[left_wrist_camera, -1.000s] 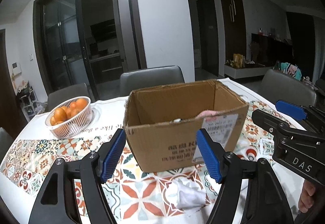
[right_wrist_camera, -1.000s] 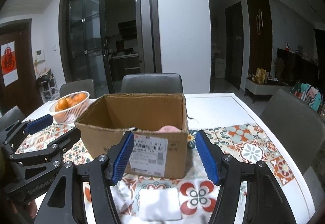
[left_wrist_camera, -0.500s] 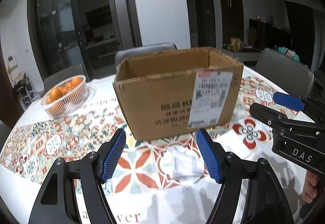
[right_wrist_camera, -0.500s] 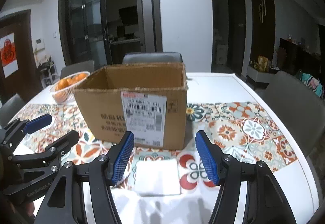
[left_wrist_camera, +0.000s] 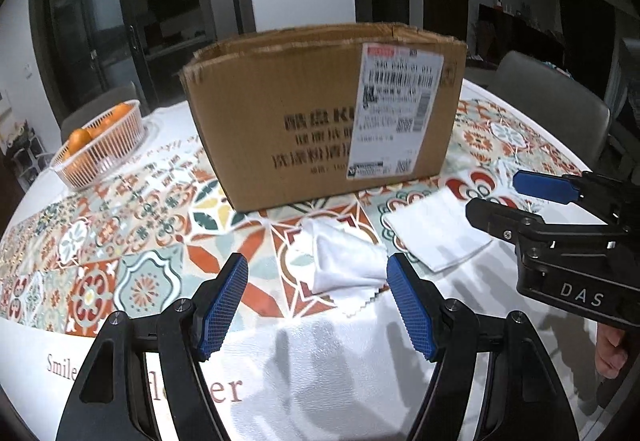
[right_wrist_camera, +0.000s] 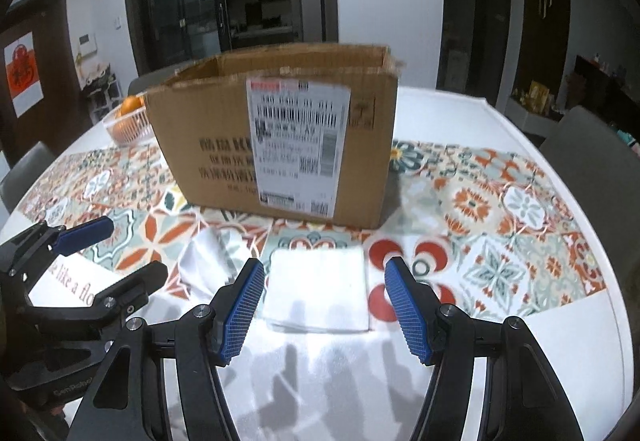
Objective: Organize soft objects
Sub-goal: 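Move both tools back toward the white cloth and white towel, then grasp the white cloth with the left tool while the right tool grasps the white towel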
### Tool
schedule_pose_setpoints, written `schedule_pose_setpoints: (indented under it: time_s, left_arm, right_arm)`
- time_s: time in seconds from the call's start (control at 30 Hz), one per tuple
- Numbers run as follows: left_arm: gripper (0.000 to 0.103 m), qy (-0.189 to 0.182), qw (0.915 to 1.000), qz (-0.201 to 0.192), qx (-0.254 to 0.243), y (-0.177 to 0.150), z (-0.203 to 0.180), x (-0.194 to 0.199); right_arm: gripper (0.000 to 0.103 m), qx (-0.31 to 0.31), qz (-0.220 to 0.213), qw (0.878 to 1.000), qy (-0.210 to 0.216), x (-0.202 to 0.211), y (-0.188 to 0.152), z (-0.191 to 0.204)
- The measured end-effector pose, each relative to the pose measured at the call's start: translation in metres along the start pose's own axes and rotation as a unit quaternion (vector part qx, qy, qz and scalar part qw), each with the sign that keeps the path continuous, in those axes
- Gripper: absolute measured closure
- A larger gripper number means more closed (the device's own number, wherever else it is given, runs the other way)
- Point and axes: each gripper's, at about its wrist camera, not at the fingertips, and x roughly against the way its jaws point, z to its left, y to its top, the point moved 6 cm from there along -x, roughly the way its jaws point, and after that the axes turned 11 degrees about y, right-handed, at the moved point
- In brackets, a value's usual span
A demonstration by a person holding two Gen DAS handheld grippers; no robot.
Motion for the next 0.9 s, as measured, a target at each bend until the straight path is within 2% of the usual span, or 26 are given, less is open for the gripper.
schedule_pose_setpoints:
  time_s: [0.37,0.7,0.9]
  left_arm:
    - [0.032,-0.015,0.9992,0.031,-0.021,-0.012,-0.013,-0.029]
    - [0.032,-0.022,0.9985,0.037,-0.033,-0.011,-0.020,-0.049]
    - [0.032,-0.027,0.9979,0.045,-0.038,-0.011,-0.024,-0.059]
  right_arm:
    - [0.039,-0.002,0.065,0.998,0.012,-0.038,-0.021,-0.007]
    - [0.039,0.014,0.091,0.996,0.015,-0.060,-0.028,-0.011]
    - [0.039,0.020,0.089,0.996,0.014,-0.064,-0.026,-0.014]
